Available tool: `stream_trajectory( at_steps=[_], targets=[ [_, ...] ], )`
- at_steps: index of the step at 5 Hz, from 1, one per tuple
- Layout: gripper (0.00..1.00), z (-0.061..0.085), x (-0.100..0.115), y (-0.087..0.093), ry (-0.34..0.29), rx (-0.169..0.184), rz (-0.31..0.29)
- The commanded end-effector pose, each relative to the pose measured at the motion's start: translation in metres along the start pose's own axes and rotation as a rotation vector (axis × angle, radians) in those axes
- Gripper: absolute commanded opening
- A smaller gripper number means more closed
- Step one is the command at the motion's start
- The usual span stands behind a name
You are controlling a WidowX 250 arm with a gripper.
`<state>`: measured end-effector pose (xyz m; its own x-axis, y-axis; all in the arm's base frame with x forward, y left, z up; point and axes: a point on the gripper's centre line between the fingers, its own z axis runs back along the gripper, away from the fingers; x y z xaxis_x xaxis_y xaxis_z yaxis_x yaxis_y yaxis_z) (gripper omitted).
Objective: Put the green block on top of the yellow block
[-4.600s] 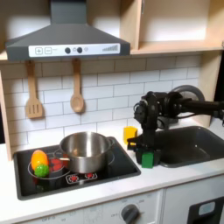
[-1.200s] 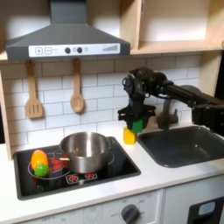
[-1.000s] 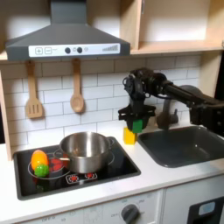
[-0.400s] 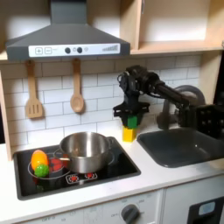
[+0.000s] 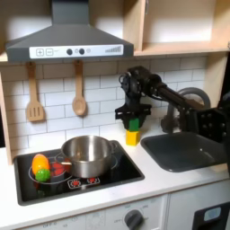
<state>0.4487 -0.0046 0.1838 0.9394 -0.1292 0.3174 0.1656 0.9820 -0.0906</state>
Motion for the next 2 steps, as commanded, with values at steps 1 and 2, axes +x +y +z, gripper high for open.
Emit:
stream_trajectory(
  at_steps=[1,2],
  targets=[
    [1.00,-0.0002,-0.0056,-0.0003,0.017,0.009,0.000],
    [1.00,-0.0032,-0.0079,0.0014,0.022,0.007,0.001]
  ],
)
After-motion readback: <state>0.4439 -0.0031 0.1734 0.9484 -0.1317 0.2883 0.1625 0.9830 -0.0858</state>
